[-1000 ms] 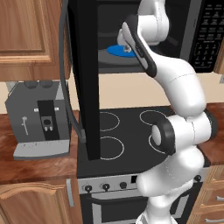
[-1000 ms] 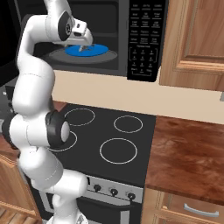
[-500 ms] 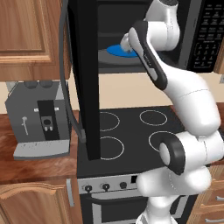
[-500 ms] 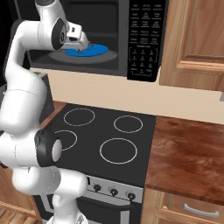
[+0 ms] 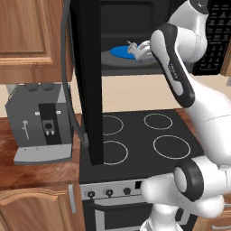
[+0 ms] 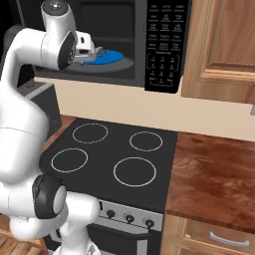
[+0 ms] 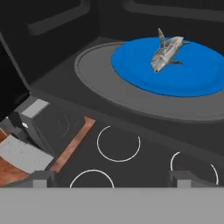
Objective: Transport the fish from the fridge to the microwave and turn on the microwave.
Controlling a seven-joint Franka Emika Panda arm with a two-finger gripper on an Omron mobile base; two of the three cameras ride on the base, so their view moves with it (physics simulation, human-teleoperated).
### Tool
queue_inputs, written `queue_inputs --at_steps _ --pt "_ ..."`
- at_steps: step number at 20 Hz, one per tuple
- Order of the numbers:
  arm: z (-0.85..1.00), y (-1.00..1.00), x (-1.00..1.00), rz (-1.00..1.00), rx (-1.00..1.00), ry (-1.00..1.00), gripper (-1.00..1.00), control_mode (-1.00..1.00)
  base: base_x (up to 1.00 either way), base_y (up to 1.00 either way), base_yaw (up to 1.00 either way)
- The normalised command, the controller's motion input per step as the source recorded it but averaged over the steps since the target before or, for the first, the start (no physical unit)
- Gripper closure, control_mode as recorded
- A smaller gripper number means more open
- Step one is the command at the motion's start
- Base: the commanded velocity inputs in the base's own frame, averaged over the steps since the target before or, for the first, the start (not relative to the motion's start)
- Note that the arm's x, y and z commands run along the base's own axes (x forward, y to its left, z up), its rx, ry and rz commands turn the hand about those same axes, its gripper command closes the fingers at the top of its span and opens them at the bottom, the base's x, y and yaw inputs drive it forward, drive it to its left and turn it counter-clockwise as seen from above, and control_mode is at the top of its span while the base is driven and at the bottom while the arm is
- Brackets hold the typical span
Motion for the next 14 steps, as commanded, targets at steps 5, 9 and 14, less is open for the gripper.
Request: queue_inputs --at_steps 5,9,14 --pt "0.0 0.06 -0.59 0.07 0.0 -0.05 -1.0 -1.0 0.0 0.0 0.0" --pt "0.0 0.15 -0.58 0.07 0.0 -0.01 -1.0 -1.0 0.0 0.0 0.0" --pt "0.03 0.09 -0.59 0.09 0.07 0.01 -1.0 -1.0 0.0 0.0 0.0"
